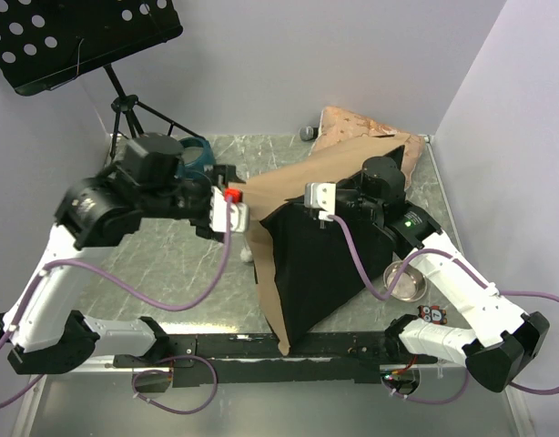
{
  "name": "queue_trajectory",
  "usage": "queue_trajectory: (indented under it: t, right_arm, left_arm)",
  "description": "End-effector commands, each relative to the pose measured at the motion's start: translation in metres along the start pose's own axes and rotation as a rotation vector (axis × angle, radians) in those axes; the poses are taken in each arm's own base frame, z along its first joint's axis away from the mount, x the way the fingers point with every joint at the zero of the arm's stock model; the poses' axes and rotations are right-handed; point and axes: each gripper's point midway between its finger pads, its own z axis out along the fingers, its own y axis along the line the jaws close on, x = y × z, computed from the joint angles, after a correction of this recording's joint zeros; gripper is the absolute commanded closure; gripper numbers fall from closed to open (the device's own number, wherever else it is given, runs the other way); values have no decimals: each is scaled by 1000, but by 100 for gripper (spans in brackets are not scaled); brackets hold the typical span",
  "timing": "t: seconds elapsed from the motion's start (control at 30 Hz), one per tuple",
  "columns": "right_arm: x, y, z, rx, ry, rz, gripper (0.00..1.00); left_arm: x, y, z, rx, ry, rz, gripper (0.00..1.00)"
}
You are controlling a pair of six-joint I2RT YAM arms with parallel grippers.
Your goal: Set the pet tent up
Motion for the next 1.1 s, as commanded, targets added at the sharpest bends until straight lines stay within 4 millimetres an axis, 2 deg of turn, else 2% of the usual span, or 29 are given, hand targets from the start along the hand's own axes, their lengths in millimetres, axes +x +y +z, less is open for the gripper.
queue_trajectory:
  t: [0.0, 0.17, 0.23, 0.33, 0.4, 0.47, 0.6, 0.7, 0.73, 0.87, 0.9, 0.93, 1.0, 1.07]
  right_arm:
    - [-24, -6, 1, -10, -84, -63, 100]
    - [-26, -11, 2, -8, -89, -78, 100]
    - [-29, -10, 2, -15, -96, -80, 100]
    - [-35, -7, 2, -34, -116, -72, 100]
    - [-39, -7, 2, -41, -133, -70, 100]
    - [-41, -8, 3, -45, -140, -67, 100]
    - [-38, -8, 4, -47, -131, -70, 100]
    - [-36, -7, 7, -49, -119, -47, 100]
    - [-36, -6, 8, -48, -110, -29, 93]
    - [-45, -1, 7, -78, -97, 78, 32]
    - [-52, 1, 6, -81, -106, 95, 12]
    - [-56, 3, 5, -83, -113, 118, 4]
    - [-67, 12, 3, -95, -134, 150, 2]
    - [-70, 19, 9, -83, -125, 181, 0]
  left_arm:
    - [31, -13, 12, 36, 101, 113, 24]
    - [28, -16, 18, 39, 102, 164, 22]
    - [36, -22, 26, 59, 151, 157, 21]
    - [52, -19, 33, 13, 213, 148, 27]
    - [54, -17, 35, -19, 203, 150, 32]
    - [56, -18, 39, -22, 201, 159, 40]
    - [47, -15, 37, -30, 164, 159, 71]
    - [36, -13, 36, -43, 121, 134, 86]
    - [35, -13, 36, -43, 115, 131, 90]
    - [36, -14, 36, -35, 125, 103, 95]
    - [35, -14, 36, -37, 124, 97, 95]
    - [35, -13, 36, -40, 124, 87, 95]
    - [34, -12, 36, -45, 126, 77, 95]
    - [33, -10, 36, -49, 119, 65, 96]
